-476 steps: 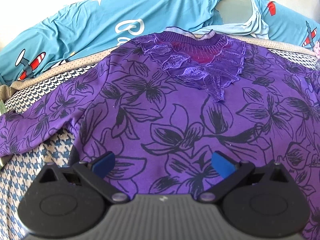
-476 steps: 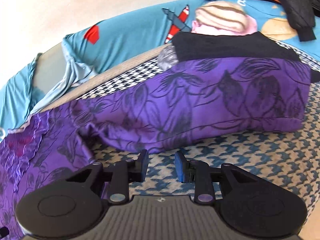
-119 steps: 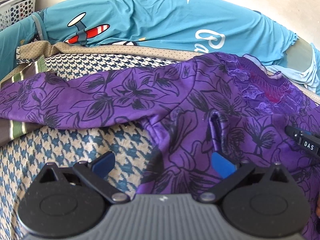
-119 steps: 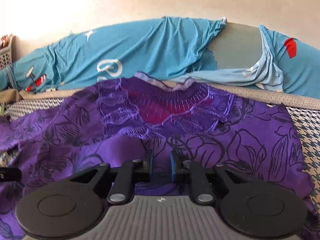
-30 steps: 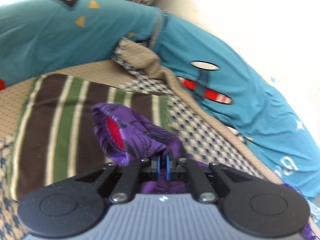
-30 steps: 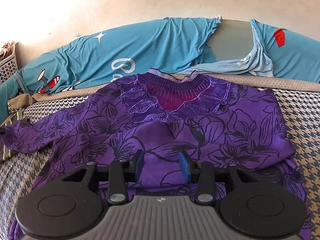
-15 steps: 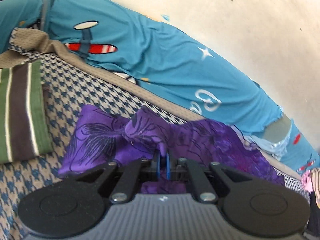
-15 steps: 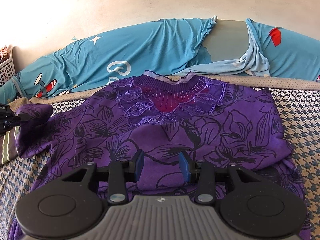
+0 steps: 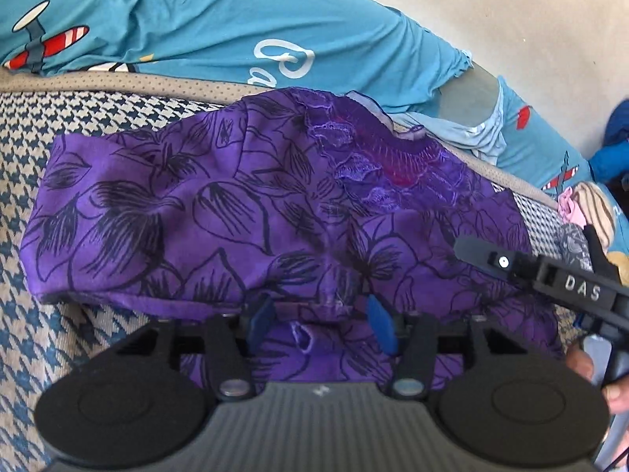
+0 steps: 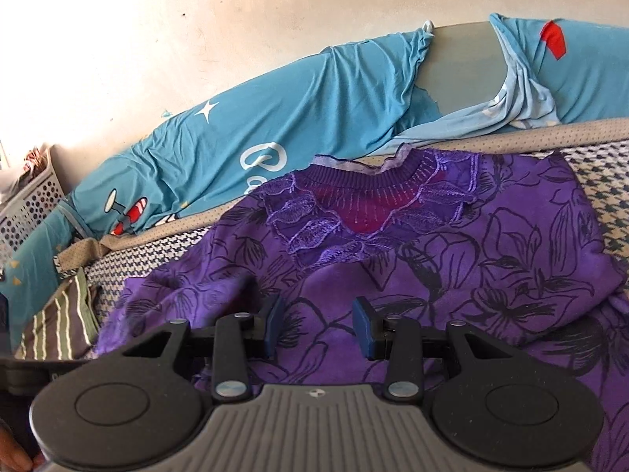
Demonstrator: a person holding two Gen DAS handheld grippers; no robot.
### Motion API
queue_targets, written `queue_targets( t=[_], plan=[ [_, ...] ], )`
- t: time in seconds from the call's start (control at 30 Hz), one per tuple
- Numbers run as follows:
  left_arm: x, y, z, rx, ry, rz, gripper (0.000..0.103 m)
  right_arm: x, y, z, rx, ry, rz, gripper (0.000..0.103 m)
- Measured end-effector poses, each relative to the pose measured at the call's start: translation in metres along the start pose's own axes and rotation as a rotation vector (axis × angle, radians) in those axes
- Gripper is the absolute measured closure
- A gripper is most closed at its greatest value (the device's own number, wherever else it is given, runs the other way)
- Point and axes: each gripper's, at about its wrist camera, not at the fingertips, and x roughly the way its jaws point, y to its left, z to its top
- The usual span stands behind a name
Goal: Fold clothes
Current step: 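Grasp the purple sleeve with the left gripper and lay it across the body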
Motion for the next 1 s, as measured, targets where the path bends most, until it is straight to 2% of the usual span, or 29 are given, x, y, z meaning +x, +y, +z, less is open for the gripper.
queue_targets(
  t=[0.13, 0.33, 0.43, 0.5, 0.67, 0.87, 1.0],
  plan=[
    [-0.007, 0.003, 0.000, 0.026, -0.015, 0.056, 0.033, 0.009, 0.002, -0.002, 0.054, 0.023, 0.081, 0.064],
    [-0.007, 0.015, 0.002, 0.001, -0.010, 0.131, 0.032, 0.031, -0.003, -0.008, 0.184, 0.086, 0.171, 0.061],
    [-0.006, 0.016, 0.000, 0.024, -0.015, 0.167, 0.020, 0.040, -0.003, -0.011, 0.223, 0.102, 0.197, 0.061],
    [-0.004, 0.015, 0.000, 0.039, -0.016, 0.198, 0.007, 0.045, 0.000, -0.012, 0.228, 0.108, 0.207, 0.061],
    [-0.001, 0.014, -0.002, 0.060, -0.006, 0.210, 0.000, 0.051, 0.007, -0.014, 0.222, 0.115, 0.245, 0.061],
    [0.007, 0.019, -0.008, 0.048, 0.050, 0.209, 0.000, 0.072, 0.011, -0.024, 0.249, 0.165, 0.235, 0.061],
    [0.011, 0.023, -0.012, 0.040, 0.073, 0.219, 0.000, 0.083, 0.015, -0.027, 0.252, 0.162, 0.223, 0.061]
  ],
)
